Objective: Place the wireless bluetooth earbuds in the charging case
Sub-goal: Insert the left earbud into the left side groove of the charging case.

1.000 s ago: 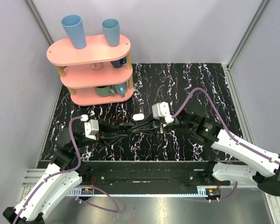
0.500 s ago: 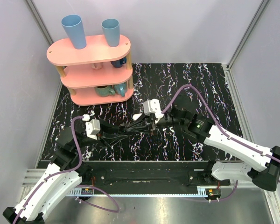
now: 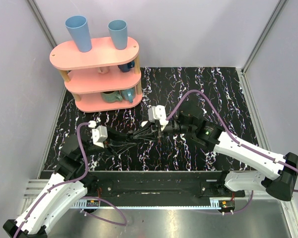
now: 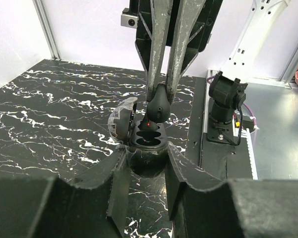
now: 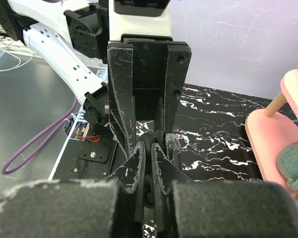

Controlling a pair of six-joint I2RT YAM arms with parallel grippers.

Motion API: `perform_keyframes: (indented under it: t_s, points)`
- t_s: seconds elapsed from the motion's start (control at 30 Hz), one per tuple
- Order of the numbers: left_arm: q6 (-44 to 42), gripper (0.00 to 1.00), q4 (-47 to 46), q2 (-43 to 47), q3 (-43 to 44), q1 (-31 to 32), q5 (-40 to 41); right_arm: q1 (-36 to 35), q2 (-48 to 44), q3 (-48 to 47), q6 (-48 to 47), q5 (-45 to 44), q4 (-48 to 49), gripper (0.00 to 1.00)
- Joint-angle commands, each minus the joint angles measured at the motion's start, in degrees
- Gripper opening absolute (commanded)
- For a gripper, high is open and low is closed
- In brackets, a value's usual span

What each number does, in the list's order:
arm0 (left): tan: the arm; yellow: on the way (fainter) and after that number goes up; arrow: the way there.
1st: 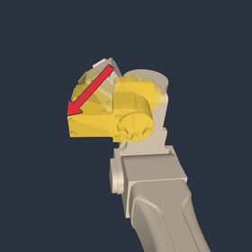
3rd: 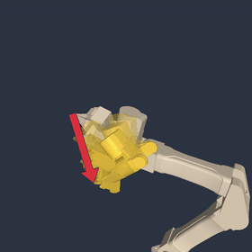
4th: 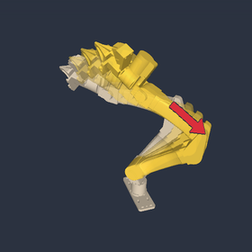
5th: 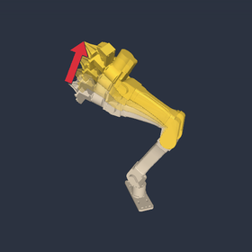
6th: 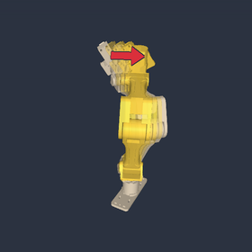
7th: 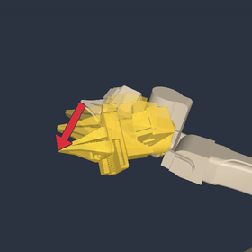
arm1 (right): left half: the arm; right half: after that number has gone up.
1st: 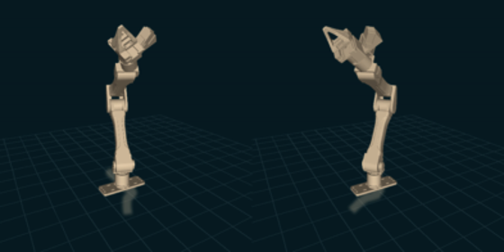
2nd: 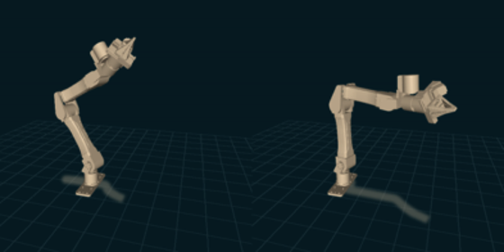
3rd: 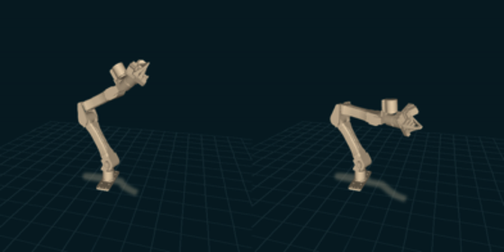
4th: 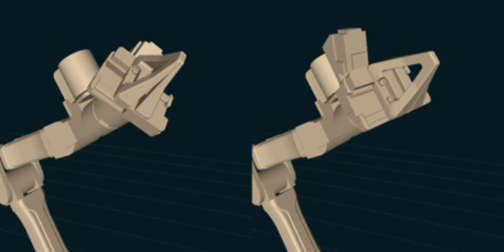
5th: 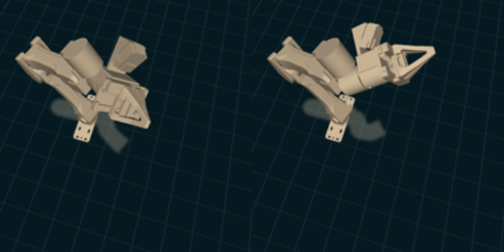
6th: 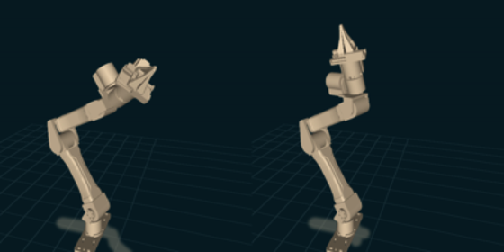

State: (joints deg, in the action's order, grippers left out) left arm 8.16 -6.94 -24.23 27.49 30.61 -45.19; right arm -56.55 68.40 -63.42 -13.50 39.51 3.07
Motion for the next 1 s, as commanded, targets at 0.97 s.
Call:
perform_keyframes:
  t_s: [0.97]
  points:
    - [-0.2,0.0,-2.4,0.1,0.6,-0.4,1.3,0.0,3.6,-4.9,-1.4,-2.0,-4.6,0.0]
